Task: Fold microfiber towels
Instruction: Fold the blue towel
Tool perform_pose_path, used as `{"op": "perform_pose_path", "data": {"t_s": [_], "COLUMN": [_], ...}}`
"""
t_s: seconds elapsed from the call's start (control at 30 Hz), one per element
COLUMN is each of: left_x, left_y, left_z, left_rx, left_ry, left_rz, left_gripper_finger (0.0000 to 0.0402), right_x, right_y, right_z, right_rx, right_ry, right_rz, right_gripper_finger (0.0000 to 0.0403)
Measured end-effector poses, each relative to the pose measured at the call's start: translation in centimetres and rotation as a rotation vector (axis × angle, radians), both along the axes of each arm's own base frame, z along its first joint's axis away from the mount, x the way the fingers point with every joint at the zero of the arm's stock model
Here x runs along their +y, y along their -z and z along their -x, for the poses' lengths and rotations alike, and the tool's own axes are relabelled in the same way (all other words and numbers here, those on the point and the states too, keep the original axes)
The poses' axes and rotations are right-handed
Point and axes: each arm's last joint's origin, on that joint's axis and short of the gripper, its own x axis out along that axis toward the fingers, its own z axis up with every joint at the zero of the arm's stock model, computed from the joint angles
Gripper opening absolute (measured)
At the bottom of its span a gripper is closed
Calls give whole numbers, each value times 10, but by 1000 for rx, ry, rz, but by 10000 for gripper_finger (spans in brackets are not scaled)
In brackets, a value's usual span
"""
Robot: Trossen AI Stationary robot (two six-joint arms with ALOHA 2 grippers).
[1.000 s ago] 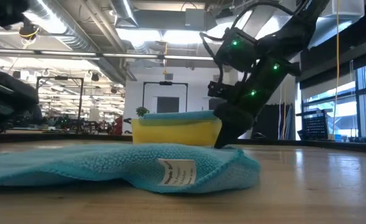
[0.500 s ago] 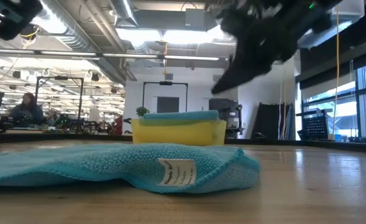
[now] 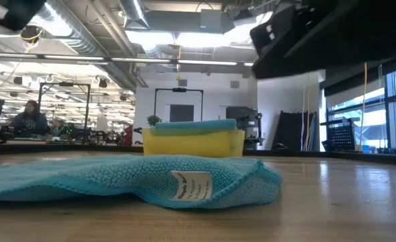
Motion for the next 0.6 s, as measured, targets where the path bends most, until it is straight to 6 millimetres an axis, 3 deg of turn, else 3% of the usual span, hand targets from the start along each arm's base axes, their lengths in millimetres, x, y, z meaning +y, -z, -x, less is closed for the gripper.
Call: {"op": "perform_pose_path", "data": {"t_s": [0.17, 0.43, 0.6], "left_x": [0, -5, -10], "left_y": [-8, -9, 6], "left_z": [-1, 3, 8], "left_rx": [-4, 16, 77], "left_ry": [48, 46, 60], "left_rz": [-65, -14, -75], "left_gripper_finger": [75, 122, 138], "right_x": [9, 27, 39], "right_y": [10, 24, 27], "right_z": [-12, -24, -25], "right_rx": [20, 59, 100], "right_ry": [8, -14, -36], "right_rz": [-3, 14, 28], "right_gripper_finger": [147, 226, 248]}}
